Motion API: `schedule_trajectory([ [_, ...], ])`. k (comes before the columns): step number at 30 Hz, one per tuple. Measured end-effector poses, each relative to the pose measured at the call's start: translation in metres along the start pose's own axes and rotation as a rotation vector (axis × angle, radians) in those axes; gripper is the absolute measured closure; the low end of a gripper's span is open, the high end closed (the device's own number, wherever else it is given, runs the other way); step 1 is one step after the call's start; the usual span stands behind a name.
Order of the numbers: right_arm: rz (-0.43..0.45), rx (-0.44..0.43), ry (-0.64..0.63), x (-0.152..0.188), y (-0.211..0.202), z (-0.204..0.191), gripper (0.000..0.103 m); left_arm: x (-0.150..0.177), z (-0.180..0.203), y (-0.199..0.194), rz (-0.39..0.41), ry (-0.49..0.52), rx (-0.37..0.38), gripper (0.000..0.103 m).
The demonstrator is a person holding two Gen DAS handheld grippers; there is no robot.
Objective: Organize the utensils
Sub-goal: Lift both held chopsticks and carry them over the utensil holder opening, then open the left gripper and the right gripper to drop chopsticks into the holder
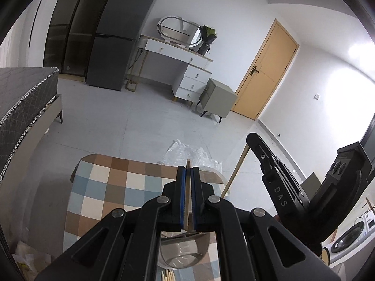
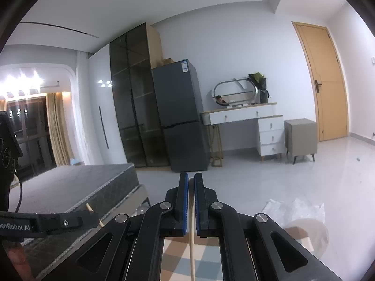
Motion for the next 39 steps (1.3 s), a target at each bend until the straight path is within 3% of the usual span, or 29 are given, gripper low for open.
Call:
schedule_trajectory([
  [9, 0.000, 0.015, -0.031, 0.026, 0.007, -0.005, 0.099, 0.011, -0.006, 0.009, -0.023, -0.016, -0.011, 0.103],
  [13, 0.011, 0.054, -0.097, 0.037, 0.006, -0.010, 0.099, 0.016, -0.007, 0.011, -0.032, -0.036, 0.025, 0.103],
  [23, -0.089, 0.025, -0.133, 0.060, -0.004, -0.008, 0.097, 0.024, -0.006, 0.012, -0.053, -0.010, 0.033, 0.103],
  [26, -0.128, 0.001, -0.134, 0.068, -0.011, -0.008, 0.096, 0.027, -0.005, 0.015, -0.080, -0.003, 0.031, 0.103],
  [30, -0.164, -0.013, -0.140, 0.073, -0.023, -0.009, 0.096, 0.035, -0.006, 0.023, -0.178, -0.047, 0.032, 0.102],
  [31, -0.171, -0.010, -0.136, 0.074, -0.027, -0.007, 0.095, 0.036, -0.006, 0.022, -0.182, -0.042, 0.027, 0.100],
  [32, -0.178, -0.002, -0.128, 0.075, -0.033, -0.005, 0.091, 0.036, -0.003, 0.019, -0.181, -0.031, 0.017, 0.091],
  [35, -0.185, 0.026, -0.095, 0.077, -0.053, 0.006, 0.076, 0.037, -0.002, 0.003, -0.128, -0.023, -0.002, 0.052],
  [36, -0.188, 0.038, -0.084, 0.079, -0.064, 0.010, 0.069, 0.040, -0.003, -0.004, -0.105, -0.027, -0.007, 0.046],
  [39, -0.209, 0.071, -0.057, 0.083, -0.085, 0.019, 0.058, 0.056, -0.005, -0.023, -0.061, -0.031, -0.077, 0.040],
])
Point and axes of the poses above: each gripper's, at about its wrist camera, not at the fingertips, and y roughly the way its jaws point, z to its right, x to its underside, the point moved 4 cm from there along y, roughly the way its jaws point, and after that the axes turned 6 degrees about x, right-handed, at the moved point
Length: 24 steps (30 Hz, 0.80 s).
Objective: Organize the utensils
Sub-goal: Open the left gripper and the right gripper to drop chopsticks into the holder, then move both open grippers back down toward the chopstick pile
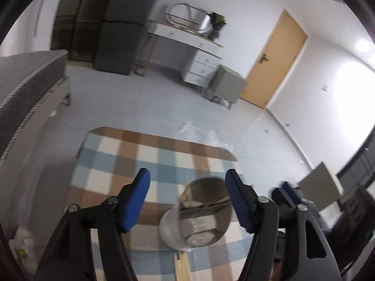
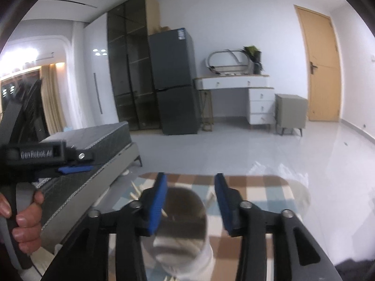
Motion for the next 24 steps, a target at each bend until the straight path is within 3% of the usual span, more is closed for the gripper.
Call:
schedule_trajectory([
  [4, -0.017, 0.020, 0.037, 0.009, -0.022, 0.007, 0.045, 0.023, -0.006, -0.011, -0.003, -0.049, -0.042, 0.040],
  [8, -0.006, 0.015, 0.054, 0.013, -0.044, 0.005, 0.033, 0.034, 0.005, -0.024, -0.002, 0.005, -0.101, 0.040],
  [14, 0.015, 0.016, 0.079, 0.016, -0.064, 0.006, 0.024, 0.047, 0.017, -0.041, 0.010, 0.043, -0.132, 0.031],
  [24, -0.002, 0.036, 0.119, 0.037, -0.084, 0.010, 0.010, 0.069, 0.030, -0.051, 0.021, 0.132, -0.197, 0.030],
])
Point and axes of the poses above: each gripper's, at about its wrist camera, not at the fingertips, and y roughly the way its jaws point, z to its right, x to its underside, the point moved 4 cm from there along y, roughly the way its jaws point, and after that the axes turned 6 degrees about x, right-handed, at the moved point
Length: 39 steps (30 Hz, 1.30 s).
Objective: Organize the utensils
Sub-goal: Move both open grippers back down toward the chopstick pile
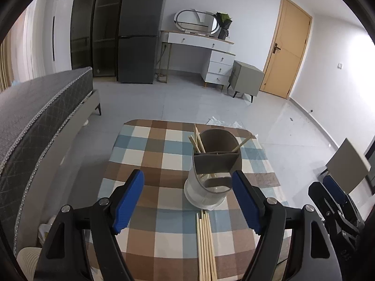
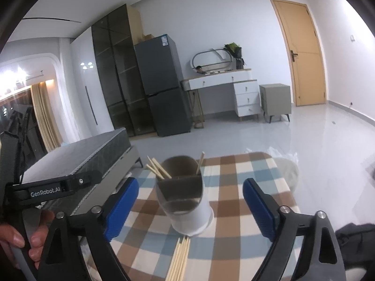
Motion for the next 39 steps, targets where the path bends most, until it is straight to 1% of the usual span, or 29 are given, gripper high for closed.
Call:
schedule_trajectory([
  [4, -0.007, 0.021, 0.010, 0.010, -0.005, 0.005, 0.010, 0.011, 0.001, -0.004, 0.021, 0.003, -0.006, 0.030],
  [9, -0.029, 0.029, 0.017, 0.025, -0.007, 0.010, 0.010, 0.023, 0.001, 0.003, 0.030, 0.026, -0.043, 0.030],
  [13, -0.084, 0.031, 0.013, 0.042, -0.002, 0.011, 0.010, 0.037, -0.003, 0.011, 0.025, 0.022, -0.064, 0.030],
  [18, -0.149, 0.029, 0.001, 0.058, 0.007, 0.011, 0.010, 0.058, -0.013, 0.029, -0.006, 0.027, -0.095, 0.030],
  [23, -0.235, 0.030, 0.022, 0.073, 0.022, 0.011, 0.010, 0.074, -0.020, 0.047, -0.068, 0.039, -0.100, 0.030],
  [25, -0.265, 0.037, 0.031, 0.078, 0.028, 0.012, 0.010, 0.077, -0.022, 0.054, -0.099, 0.026, -0.091, 0.030],
  [29, -0.334, 0.037, 0.064, 0.088, 0.040, 0.015, 0.010, 0.083, -0.022, 0.063, -0.136, 0.025, -0.081, 0.030],
  [36, -0.390, 0.070, 0.059, 0.099, 0.056, 0.017, 0.010, 0.086, -0.018, 0.074, -0.159, 0.035, -0.083, 0.030],
  [39, -0.437, 0.087, 0.056, 0.108, 0.069, 0.019, 0.011, 0.086, -0.017, 0.077, -0.165, 0.036, -0.079, 0.030],
])
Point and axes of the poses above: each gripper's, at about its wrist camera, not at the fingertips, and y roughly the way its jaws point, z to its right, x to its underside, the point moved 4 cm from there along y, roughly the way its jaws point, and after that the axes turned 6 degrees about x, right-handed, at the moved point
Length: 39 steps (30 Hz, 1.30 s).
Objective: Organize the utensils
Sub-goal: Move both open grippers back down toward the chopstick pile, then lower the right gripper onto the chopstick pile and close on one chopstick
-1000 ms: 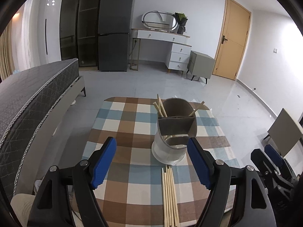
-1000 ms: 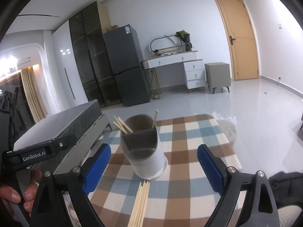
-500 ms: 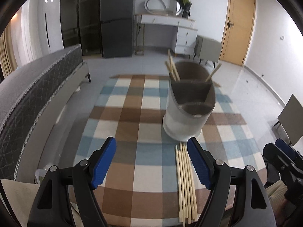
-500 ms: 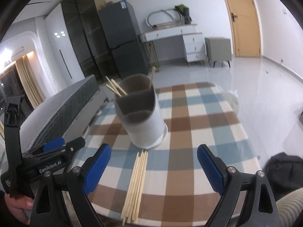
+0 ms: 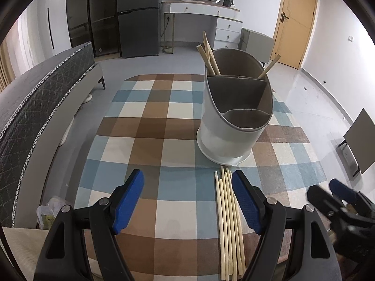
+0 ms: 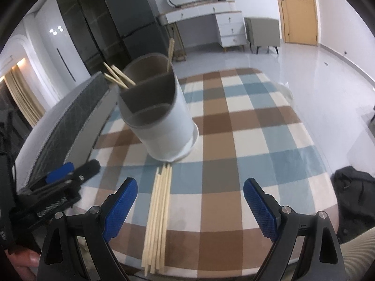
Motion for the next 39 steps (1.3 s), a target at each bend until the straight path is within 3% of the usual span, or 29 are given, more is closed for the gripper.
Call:
schedule_trajectory([
  [7, -0.080, 0.014, -0.005, 0.001, 0.032, -0.003, 0.017, -0.003, -0.010, 0.012, -0.034, -0.037, 0.000, 0.030],
  [13, -0.143, 0.017, -0.055, 0.004, 0.058, -0.015, 0.028, -0.004, -0.033, 0.025, -0.091, -0.135, -0.012, 0.030],
  [18, -0.196, 0.030, -0.121, 0.010, 0.079, -0.027, 0.045, 0.000, -0.059, 0.035, -0.140, -0.189, -0.154, 0.030],
  [22, -0.233, 0.015, -0.149, 0.014, 0.094, -0.034, 0.056, 0.004, -0.071, 0.041, -0.181, -0.269, -0.127, 0.030],
  [28, -0.271, 0.003, -0.188, 0.020, 0.109, -0.046, 0.061, 0.007, -0.068, 0.046, -0.207, -0.268, -0.127, 0.030],
  [34, -0.261, 0.048, -0.253, 0.023, 0.108, -0.052, 0.069, 0.008, -0.072, 0.050, -0.231, -0.283, -0.124, 0.030],
  [35, -0.265, 0.054, -0.253, 0.023, 0.107, -0.052, 0.075, 0.008, -0.072, 0.050, -0.233, -0.286, -0.125, 0.030],
  [39, -0.276, 0.043, -0.256, 0.026, 0.104, -0.053, 0.083, 0.008, -0.071, 0.049, -0.235, -0.284, -0.128, 0.030],
])
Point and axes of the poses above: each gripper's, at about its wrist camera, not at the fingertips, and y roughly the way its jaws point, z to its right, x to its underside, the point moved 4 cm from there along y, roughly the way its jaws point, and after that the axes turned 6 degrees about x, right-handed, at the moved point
